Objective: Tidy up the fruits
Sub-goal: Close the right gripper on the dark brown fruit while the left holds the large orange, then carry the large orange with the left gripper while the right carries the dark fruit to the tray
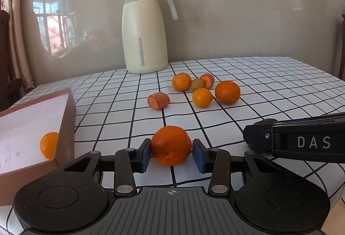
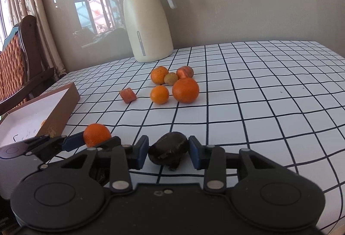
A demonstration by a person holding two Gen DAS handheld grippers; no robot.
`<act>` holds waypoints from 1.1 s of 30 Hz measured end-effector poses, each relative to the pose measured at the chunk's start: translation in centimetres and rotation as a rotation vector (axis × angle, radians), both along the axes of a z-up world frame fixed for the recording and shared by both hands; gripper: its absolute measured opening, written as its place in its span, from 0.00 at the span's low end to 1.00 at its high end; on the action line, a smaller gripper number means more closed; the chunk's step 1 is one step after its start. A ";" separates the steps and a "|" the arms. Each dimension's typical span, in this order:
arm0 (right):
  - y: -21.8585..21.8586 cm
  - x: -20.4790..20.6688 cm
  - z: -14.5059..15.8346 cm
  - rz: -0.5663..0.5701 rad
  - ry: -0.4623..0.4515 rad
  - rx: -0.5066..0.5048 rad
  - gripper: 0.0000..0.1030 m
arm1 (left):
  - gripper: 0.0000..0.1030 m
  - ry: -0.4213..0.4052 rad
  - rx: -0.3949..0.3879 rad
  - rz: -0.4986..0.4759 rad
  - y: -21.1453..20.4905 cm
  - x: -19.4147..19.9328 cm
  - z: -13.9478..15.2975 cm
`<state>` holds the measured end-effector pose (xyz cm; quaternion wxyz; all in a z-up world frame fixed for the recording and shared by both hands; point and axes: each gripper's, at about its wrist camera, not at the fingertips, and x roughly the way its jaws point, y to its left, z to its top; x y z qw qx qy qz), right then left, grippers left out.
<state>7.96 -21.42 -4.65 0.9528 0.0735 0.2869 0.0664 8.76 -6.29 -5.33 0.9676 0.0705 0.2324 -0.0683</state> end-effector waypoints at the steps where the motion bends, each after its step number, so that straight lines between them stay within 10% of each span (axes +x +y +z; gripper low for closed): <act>1: -0.2 -0.1 0.0 -0.012 -0.003 -0.005 0.31 | 0.38 -0.002 -0.001 0.004 0.0 -0.1 0.0; 33: 0.8 -1.2 0.9 0.029 -0.031 -0.028 0.30 | 0.37 0.005 -0.070 0.024 1.7 -2.3 1.2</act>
